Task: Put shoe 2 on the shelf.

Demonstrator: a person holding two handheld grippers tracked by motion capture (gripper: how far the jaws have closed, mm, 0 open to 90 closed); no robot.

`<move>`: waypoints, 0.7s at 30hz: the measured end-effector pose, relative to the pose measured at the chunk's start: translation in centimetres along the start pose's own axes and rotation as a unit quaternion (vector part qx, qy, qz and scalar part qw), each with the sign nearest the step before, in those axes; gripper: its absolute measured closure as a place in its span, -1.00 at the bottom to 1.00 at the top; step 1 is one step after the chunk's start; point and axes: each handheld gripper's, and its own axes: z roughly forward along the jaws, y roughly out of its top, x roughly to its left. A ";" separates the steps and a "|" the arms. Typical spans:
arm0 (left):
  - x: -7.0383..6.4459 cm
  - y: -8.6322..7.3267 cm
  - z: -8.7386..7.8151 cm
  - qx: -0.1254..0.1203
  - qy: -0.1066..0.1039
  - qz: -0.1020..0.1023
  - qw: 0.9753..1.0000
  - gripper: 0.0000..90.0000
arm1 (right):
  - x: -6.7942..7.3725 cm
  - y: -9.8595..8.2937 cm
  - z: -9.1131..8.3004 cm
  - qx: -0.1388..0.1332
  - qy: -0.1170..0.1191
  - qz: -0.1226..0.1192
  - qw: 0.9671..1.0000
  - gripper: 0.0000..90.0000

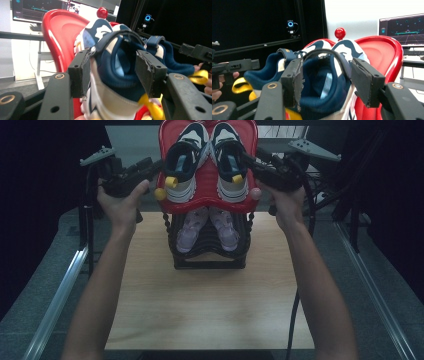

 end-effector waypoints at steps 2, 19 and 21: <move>0.2 -0.4 -0.7 0.001 0.003 0.000 1.000 0.03 | -0.1 -0.5 -0.4 0.002 0.002 0.003 1.000 -0.02; 2.6 -4.0 -5.0 0.014 -0.009 -0.015 1.000 0.01 | -1.5 -5.5 -3.4 0.003 0.007 0.012 1.000 0.02; 2.7 -4.6 -5.1 0.019 -0.010 -0.016 1.000 0.01 | -1.6 -6.1 -3.8 0.005 0.009 0.011 1.000 0.02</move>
